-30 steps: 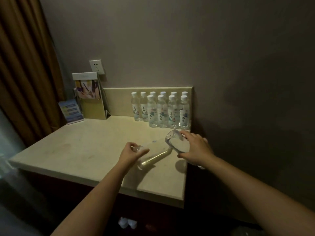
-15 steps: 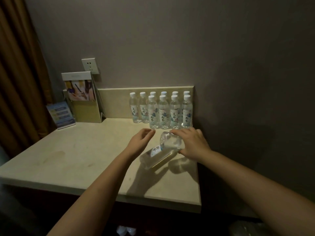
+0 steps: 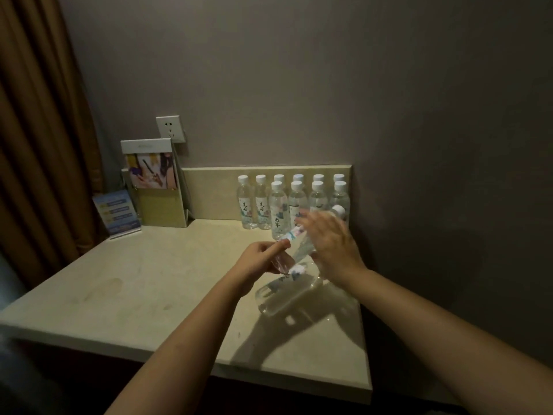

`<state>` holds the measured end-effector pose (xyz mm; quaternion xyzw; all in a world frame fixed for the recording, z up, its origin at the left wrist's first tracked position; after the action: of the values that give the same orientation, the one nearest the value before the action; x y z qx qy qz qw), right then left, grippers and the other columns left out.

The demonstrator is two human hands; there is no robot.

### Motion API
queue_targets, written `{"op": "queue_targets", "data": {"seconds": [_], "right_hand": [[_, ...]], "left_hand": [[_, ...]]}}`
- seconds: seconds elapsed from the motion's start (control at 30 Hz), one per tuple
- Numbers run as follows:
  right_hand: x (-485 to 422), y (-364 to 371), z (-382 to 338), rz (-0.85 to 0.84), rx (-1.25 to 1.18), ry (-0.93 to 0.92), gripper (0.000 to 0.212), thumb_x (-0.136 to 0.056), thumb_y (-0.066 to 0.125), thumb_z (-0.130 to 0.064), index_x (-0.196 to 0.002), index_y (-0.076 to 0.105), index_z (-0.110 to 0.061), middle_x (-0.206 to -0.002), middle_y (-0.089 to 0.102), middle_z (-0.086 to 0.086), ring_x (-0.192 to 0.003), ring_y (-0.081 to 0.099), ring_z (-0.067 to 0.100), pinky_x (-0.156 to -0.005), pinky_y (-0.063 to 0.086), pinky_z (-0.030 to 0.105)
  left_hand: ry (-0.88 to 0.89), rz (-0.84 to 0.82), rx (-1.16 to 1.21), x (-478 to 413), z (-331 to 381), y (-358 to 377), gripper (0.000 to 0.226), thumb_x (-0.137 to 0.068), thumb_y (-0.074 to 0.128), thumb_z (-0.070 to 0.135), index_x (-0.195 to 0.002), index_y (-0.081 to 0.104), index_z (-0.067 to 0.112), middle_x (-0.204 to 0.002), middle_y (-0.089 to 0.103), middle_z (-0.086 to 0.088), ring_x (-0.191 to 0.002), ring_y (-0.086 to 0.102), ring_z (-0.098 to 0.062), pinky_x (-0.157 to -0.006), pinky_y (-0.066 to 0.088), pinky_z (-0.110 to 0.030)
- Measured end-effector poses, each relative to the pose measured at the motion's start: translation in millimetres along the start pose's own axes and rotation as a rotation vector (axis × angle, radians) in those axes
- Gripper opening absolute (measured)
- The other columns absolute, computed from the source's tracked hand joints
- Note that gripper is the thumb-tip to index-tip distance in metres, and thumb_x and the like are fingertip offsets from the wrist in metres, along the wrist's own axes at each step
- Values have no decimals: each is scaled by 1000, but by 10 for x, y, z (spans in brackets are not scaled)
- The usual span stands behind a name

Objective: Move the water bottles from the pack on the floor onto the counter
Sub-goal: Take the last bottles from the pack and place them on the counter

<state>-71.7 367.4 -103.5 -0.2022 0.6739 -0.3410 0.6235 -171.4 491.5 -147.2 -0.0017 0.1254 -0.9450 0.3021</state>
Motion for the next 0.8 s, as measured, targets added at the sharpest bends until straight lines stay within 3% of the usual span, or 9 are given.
{"op": "queue_targets", "data": {"seconds": [0.07,0.1,0.2,0.27,0.33,0.4,0.5,0.67,0.8], "right_hand": [[-54,-12,175,40,-116,229,82,-73,51,12,-145,30,-23,-153,25,1,-142,18,22,-114,13,34],[-82,-1,261,56,-206,341,80,-75,51,10,-144,29,-22,-153,23,2,-140,19,22,-114,16,34],[-202,217,443,-60,-785,669,59,-87,59,-7,-140,35,-18,-140,44,6,-121,47,22,-103,41,39],[-307,400,384,-205,-1109,789,45,-93,57,-23,-135,43,-15,-129,57,10,-104,60,20,-93,50,40],[-415,489,303,-250,-1192,795,49,-93,58,-35,-136,43,-17,-122,61,7,-95,65,18,-82,55,38],[-503,539,252,-219,-1202,763,60,-88,64,-38,-139,36,-20,-119,60,4,-94,66,17,-80,56,37],[-593,611,213,-170,-1139,714,67,-83,71,-34,-137,32,-25,-122,58,5,-107,60,22,-89,54,45],[-683,806,44,-161,-1104,532,64,-80,75,-22,-131,37,-31,-120,58,-1,-104,60,14,-81,56,31],[-667,1089,-144,-263,-1003,452,68,-77,77,-18,-130,37,-32,-121,59,-2,-95,60,10,-78,57,30]], "left_hand": [[9,103,46,-32,7,-70,40,-85,63,47,-96,72,9,-87,73,-13,-76,67,-23,-75,56,-35],[19,141,38,-44,22,-109,39,-86,63,45,-96,71,8,-88,73,-13,-78,67,-23,-75,55,-35],[37,233,10,-59,42,-233,37,-86,64,42,-101,69,9,-92,72,-7,-86,67,-24,-77,55,-36],[38,279,-9,-64,23,-300,40,-84,66,42,-109,66,11,-98,70,-5,-89,67,-21,-77,56,-34],[45,312,-22,-74,3,-357,41,-81,70,41,-112,61,17,-99,68,0,-83,66,-8,-66,55,-22],[64,328,-56,-97,-11,-398,43,-77,76,38,-112,55,24,-99,64,6,-75,64,2,-59,50,-13],[56,307,-182,-161,-43,-414,55,-72,80,37,-115,46,30,-104,56,11,-81,64,-2,-59,51,-13],[27,375,-385,-232,-221,-495,60,-70,78,39,-121,47,34,-94,55,23,-81,57,12,-53,46,-6],[-59,329,-420,-295,-522,-607,57,-68,80,36,-115,48,30,-100,60,14,-86,59,3,-63,51,-15]]}}
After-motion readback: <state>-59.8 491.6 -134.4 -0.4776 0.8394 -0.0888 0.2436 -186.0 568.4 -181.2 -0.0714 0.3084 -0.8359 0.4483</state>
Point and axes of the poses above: each hand's wrist, its own x-axis away from the middle knuckle, its own y-axis out of the palm, z = x × y, the point moved 6 cm from there along -x, towards the middle knuckle
